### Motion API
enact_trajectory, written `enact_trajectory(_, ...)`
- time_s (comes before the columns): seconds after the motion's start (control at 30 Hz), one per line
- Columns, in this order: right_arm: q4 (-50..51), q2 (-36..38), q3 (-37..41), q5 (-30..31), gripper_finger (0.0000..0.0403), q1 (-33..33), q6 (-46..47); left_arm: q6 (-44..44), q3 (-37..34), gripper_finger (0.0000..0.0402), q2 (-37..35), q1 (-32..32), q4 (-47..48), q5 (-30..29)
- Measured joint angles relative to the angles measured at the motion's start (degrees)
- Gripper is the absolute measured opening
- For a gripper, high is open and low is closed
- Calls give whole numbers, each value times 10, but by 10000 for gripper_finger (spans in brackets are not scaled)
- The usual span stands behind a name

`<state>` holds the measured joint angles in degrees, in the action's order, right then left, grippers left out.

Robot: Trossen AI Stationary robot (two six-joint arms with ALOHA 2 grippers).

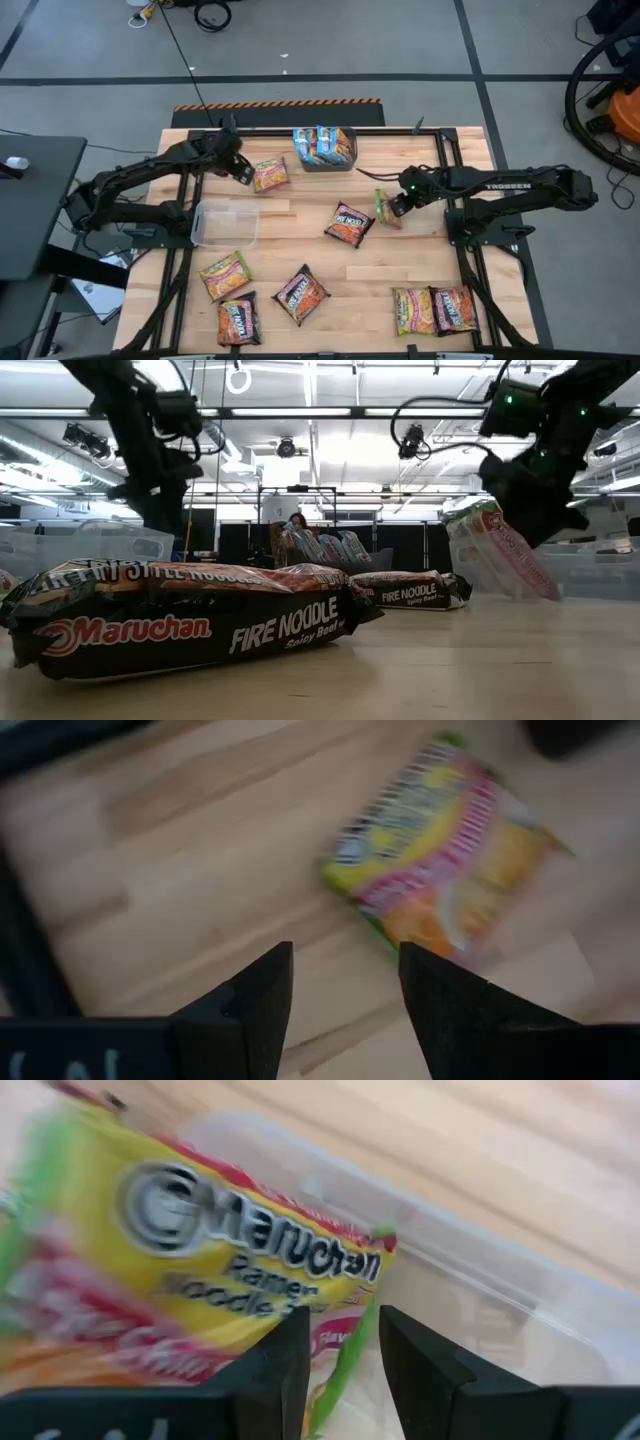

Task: Sort Maruchan noodles
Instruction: Put the green noodle pack into the right transparent bin

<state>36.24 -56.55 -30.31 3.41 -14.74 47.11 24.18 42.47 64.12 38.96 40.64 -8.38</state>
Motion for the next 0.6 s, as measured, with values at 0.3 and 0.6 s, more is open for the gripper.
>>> enact_trajectory(0.3, 11, 53, -43, 29, 127, 0, -17, 219, -102, 233, 0, 76, -140, 124)
enact_trajectory(0.6, 46, 97, -43, 29, 127, 0, -22, 323, -173, 229, 24, 72, -296, 112)
